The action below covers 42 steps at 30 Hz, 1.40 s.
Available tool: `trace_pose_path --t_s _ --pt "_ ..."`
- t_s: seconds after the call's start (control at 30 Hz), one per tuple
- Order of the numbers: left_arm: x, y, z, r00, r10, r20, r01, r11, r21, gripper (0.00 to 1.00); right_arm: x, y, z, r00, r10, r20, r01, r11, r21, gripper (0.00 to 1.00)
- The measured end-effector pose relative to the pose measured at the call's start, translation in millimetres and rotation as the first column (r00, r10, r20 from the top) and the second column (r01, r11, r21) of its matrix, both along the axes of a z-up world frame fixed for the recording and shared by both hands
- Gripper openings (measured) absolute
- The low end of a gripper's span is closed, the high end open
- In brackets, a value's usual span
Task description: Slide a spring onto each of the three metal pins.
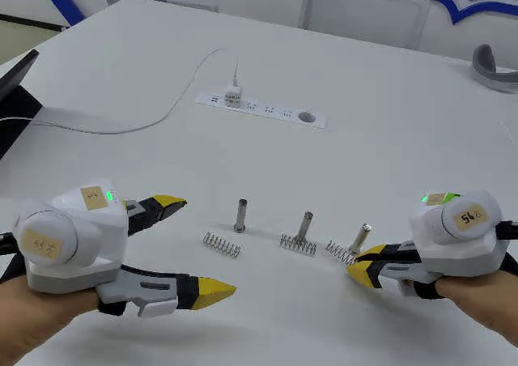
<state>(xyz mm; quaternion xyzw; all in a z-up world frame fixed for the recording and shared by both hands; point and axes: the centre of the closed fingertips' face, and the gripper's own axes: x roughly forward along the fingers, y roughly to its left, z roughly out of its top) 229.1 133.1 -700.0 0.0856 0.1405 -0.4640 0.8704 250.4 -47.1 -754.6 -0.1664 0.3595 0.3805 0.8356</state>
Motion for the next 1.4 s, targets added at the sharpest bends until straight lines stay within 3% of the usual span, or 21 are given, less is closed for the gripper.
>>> trace_pose_path --t_s 0.3,0.57,1.07,1.4 --pt "-5.3 -6.9 1.4 1.000 -0.027 -0.003 0.027 1.000 -0.005 0.78 -12.8 15.0 15.8 0.997 0.073 0.018 -0.073 0.997 -0.003 0.11" --pt "-10.1 -17.7 -2.4 0.997 -0.073 -0.008 0.073 0.997 0.002 0.66 -20.7 36.8 23.5 0.988 0.155 0.020 -0.155 0.988 -0.005 0.11" --pt "-13.5 -45.5 -6.5 0.989 -0.146 -0.007 0.146 0.989 0.001 0.50 -34.1 66.8 27.0 0.959 0.284 0.016 -0.284 0.959 -0.027 0.12" --pt "-21.5 -60.2 -9.5 0.979 -0.202 0.003 0.202 0.979 0.020 0.41 -41.6 86.0 32.9 0.929 0.369 0.027 -0.368 0.929 -0.031 0.12"
